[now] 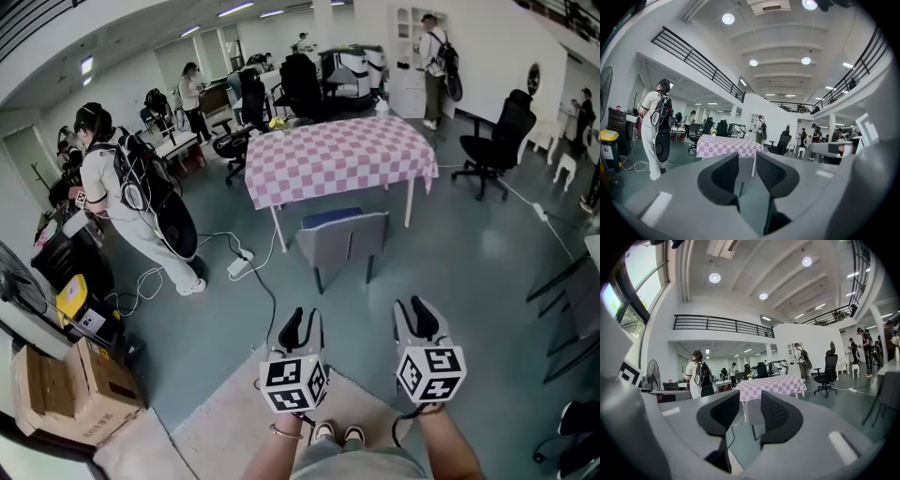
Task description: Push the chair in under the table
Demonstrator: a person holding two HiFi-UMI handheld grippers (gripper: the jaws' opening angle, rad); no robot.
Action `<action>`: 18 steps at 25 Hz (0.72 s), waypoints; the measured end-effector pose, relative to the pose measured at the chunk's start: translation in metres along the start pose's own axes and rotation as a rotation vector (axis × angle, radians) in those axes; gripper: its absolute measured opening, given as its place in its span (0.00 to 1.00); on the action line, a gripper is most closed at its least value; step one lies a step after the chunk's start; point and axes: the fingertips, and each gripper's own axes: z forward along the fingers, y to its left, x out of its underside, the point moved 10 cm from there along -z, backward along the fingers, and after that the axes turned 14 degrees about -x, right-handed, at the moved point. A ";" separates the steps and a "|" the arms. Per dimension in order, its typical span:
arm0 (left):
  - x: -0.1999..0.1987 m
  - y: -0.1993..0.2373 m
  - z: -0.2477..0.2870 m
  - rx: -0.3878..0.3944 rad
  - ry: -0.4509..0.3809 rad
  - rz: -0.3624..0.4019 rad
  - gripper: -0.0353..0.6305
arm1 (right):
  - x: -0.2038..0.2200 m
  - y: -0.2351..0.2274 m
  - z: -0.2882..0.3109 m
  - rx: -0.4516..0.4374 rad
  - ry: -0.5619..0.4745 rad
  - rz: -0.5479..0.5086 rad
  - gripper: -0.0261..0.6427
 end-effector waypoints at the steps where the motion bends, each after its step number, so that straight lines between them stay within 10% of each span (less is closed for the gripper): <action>1: 0.000 -0.004 0.001 -0.001 0.000 0.006 0.23 | 0.000 -0.005 -0.001 0.001 0.003 -0.001 0.22; 18: 0.003 -0.007 0.129 -0.001 0.058 0.039 0.23 | 0.013 -0.095 0.087 0.060 0.072 0.080 0.22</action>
